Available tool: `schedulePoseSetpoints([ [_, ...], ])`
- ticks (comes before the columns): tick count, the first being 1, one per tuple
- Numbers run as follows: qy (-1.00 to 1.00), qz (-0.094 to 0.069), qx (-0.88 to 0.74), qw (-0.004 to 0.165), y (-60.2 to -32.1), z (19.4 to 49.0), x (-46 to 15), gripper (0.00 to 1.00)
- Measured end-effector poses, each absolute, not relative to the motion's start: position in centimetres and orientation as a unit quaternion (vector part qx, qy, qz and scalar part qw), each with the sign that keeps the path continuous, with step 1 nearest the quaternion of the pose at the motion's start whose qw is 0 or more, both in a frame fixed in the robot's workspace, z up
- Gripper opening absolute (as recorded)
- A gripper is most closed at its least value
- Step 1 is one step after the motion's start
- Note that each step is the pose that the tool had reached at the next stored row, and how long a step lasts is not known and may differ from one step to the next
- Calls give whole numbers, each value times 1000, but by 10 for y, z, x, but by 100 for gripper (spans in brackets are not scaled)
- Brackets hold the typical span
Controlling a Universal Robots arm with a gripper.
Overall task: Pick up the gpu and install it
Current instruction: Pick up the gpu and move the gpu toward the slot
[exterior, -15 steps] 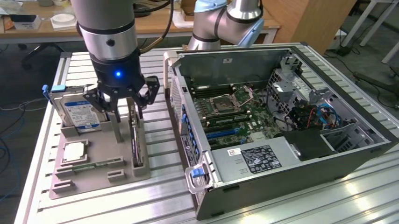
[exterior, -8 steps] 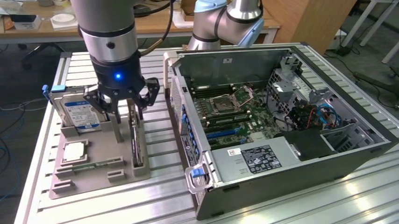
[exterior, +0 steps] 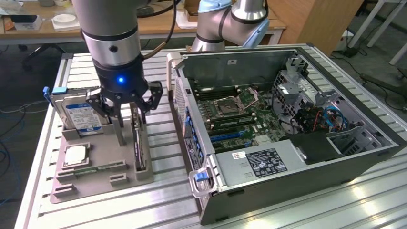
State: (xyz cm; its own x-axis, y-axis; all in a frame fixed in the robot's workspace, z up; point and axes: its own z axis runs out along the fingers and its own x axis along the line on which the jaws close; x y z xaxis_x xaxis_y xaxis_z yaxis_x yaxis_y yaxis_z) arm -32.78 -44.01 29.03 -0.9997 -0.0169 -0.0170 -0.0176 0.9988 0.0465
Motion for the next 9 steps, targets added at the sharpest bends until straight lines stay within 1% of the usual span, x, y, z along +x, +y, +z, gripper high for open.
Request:
schedulePoseSetpoints([
  [9, 1000, 23, -8, 8, -443, 284, -328, 53],
])
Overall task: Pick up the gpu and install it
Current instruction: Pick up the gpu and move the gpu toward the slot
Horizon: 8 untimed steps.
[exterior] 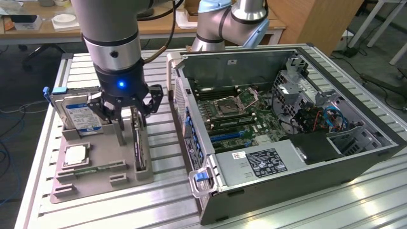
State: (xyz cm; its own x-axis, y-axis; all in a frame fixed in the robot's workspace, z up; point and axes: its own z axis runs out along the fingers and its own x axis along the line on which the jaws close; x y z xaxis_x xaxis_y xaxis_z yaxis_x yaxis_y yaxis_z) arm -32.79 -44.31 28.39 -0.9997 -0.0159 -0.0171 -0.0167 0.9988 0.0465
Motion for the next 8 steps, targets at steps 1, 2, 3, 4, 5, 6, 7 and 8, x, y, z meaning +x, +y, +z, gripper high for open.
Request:
schedulePoseSetpoints([
  [1, 1000, 23, -8, 8, -443, 283, -328, 53],
  [2, 1000, 23, -8, 8, -443, 282, -328, 53],
  [3, 1000, 23, -8, 8, -443, 281, -328, 53],
  [4, 1000, 23, -8, 8, -443, 280, -328, 53],
  [5, 1000, 23, -8, 8, -443, 279, -328, 53],
  [6, 1000, 23, -8, 8, -443, 278, -328, 53],
  [7, 1000, 23, -8, 8, -443, 278, -328, 53],
  [8, 1000, 23, -8, 8, -443, 277, -328, 53],
])
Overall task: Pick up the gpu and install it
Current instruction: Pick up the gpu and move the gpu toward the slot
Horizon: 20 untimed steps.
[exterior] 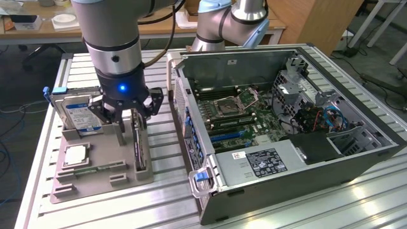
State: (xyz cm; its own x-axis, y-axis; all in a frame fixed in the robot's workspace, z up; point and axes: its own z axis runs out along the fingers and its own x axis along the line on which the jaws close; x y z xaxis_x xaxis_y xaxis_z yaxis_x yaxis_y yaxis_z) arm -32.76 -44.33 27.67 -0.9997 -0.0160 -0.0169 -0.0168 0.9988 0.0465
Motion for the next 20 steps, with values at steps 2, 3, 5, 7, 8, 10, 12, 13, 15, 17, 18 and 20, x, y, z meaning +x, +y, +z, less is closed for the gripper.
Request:
schedulePoseSetpoints([
  [2, 1000, 23, -8, 8, -443, 275, -328, 53],
  [3, 1000, 23, -8, 8, -443, 274, -328, 53],
  [5, 1000, 23, -8, 8, -443, 273, -328, 53],
  [7, 1000, 23, -8, 8, -444, 271, -328, 53],
  [8, 1000, 23, -8, 8, -444, 270, -328, 53],
  [10, 1000, 23, -8, 8, -444, 269, -328, 53],
  [12, 1000, 23, -8, 8, -444, 267, -328, 53],
  [13, 1000, 23, -8, 8, -444, 266, -328, 53],
  [15, 1000, 23, -8, 8, -444, 265, -328, 53],
  [17, 1000, 23, -8, 8, -445, 263, -328, 53],
  [18, 1000, 23, -8, 8, -445, 262, -328, 53],
  [20, 1000, 23, -8, 8, -446, 260, -328, 53],
])
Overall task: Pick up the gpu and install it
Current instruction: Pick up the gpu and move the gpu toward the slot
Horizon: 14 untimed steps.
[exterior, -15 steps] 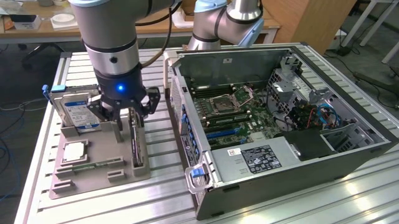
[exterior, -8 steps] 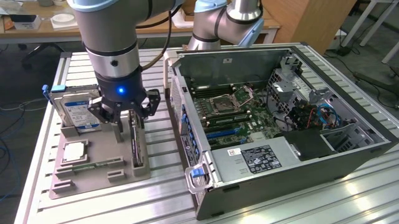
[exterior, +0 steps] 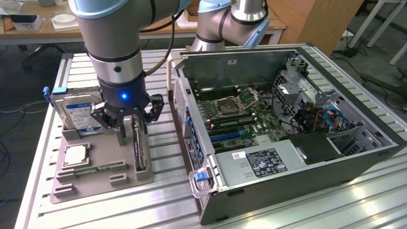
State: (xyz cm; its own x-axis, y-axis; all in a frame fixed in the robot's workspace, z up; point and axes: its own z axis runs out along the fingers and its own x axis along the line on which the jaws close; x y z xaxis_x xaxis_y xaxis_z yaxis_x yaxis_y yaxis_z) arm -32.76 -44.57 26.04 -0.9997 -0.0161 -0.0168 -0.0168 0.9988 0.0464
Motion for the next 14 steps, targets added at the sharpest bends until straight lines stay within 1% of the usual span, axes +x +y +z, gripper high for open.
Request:
schedulePoseSetpoints([
  [14, 1000, 24, -8, 8, -448, 250, -327, 53],
])
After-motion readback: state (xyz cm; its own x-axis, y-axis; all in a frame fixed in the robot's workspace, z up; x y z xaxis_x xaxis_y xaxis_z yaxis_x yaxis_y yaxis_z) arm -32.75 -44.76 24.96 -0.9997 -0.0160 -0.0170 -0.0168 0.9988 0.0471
